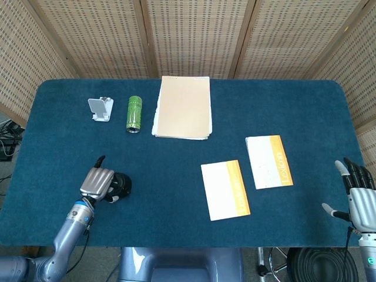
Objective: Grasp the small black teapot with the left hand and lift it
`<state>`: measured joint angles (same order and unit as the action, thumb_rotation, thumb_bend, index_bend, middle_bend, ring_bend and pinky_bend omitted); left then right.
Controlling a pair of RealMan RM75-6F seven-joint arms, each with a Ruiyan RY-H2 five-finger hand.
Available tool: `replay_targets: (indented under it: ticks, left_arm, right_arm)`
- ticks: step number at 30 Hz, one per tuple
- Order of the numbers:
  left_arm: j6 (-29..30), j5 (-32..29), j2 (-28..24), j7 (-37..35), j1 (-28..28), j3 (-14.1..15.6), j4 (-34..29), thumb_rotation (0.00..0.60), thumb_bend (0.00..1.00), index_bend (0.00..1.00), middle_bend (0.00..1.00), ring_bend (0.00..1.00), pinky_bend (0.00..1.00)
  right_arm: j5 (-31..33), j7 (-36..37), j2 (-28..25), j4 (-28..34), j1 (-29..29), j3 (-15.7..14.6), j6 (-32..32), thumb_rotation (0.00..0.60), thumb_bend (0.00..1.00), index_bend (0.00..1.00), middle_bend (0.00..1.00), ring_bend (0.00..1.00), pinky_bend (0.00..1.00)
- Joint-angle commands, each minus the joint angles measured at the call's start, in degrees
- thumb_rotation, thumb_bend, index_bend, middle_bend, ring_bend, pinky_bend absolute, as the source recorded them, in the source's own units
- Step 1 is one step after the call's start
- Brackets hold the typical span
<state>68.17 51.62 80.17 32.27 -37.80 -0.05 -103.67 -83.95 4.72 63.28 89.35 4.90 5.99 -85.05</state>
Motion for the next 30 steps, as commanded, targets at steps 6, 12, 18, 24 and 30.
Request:
replay_targets:
  ticks: [6,12,18,24,30]
  left_arm:
    - [-2.42,10.63,-2.43,-7.68,2.02,1.39,4.44,0.418,0.00,1.00,1.00,0.81,0.00]
    - [-2.85,11.60,-3.95,-8.96,2.72,0.72,3.24,0.415,0.00,1.00,1.00,0.83,0.00]
    - [-2.86,11.18,-5.63,-6.42,2.85,0.32,1.31,0.368,0.06,1.00,1.00,0.84,0.01]
    - [-2.65,10.27,-7.53,-2.59,2.67,-0.02,-1.08,0.350,0.71,1.00,1.00,0.84,0.03]
    - [-2.29,9.80,-8.59,0.38,2.69,-0.08,-2.45,0.315,1.00,1.00,1.00,0.84,0.03]
  right_arm:
    - [-0.04,-0.08,-0.07,0.16,-0.04,0.01,-0.12,0.600,0.00,0.00,0.00,0.00,0.00]
    - [-0.11,0.06,-0.20,0.32,-0.11,0.02,-0.27,0.600,0.00,0.00,0.00,0.00,0.00]
    - [-0.21,0.37,-0.35,0.45,-0.21,0.05,-0.49,0.600,0.00,0.00,0.00,0.00,0.00]
    - [-0.26,0.61,-0.48,0.54,-0.28,0.08,-0.65,0.600,0.00,0.00,0.00,0.00,0.00]
    - [-0.39,0.78,-0.61,0.71,-0.34,0.07,-0.79,0.600,0.00,0.00,0.00,0.00,0.00]
